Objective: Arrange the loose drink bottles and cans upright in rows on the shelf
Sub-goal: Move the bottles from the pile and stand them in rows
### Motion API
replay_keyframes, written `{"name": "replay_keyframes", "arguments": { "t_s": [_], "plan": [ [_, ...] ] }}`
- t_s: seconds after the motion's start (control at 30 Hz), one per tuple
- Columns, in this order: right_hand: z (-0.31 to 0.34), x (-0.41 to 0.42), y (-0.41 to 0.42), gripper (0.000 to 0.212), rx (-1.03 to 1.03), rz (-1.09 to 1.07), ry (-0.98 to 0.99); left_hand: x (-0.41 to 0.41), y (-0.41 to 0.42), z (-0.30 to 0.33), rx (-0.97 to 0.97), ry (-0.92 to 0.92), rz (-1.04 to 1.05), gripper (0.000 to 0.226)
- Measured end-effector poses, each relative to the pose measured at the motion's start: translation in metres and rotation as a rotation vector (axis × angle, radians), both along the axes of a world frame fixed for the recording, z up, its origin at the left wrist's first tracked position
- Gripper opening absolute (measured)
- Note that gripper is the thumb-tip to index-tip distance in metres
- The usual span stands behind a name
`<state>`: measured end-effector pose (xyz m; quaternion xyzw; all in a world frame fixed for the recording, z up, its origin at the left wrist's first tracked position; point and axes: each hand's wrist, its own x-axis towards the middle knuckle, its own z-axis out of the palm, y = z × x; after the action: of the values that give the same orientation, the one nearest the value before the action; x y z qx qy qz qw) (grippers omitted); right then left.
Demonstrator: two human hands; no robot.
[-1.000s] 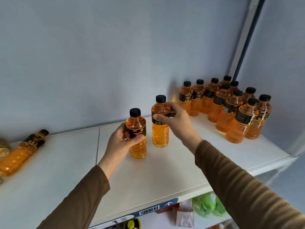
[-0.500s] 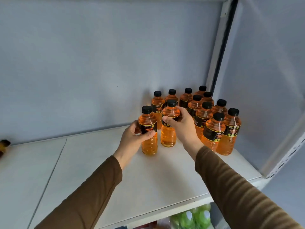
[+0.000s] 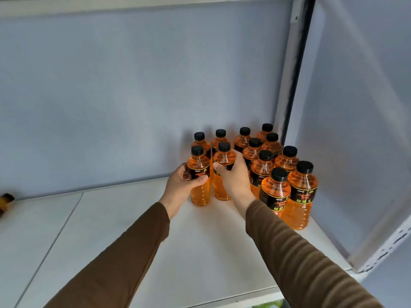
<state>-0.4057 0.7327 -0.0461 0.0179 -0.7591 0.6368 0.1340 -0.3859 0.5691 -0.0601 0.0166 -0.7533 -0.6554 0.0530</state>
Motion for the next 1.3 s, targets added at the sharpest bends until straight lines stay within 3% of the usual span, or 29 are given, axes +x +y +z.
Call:
{"name": "replay_keyframes", "arguments": {
  "t_s": [0.27, 0.83, 1.03, 1.3],
  "plan": [
    [0.000, -0.007, 0.002, 0.062, -0.038, -0.024, -0.006, -0.016, 0.009, -0.010, -0.018, -0.011, 0.027, 0.045],
    [0.000, -0.004, 0.001, 0.067, -0.039, -0.025, -0.028, -0.022, 0.013, -0.010, -0.093, 0.042, 0.038, 0.059],
    [0.000, -0.001, 0.002, 0.073, 0.003, -0.011, -0.053, -0.016, 0.006, -0.008, -0.351, 0.062, -0.014, 0.067],
    [0.005, 0.017, 0.002, 0.078, 0.129, -0.045, -0.023, 0.013, -0.024, 0.003, -1.023, 0.141, -0.055, 0.094]
  ]
}}
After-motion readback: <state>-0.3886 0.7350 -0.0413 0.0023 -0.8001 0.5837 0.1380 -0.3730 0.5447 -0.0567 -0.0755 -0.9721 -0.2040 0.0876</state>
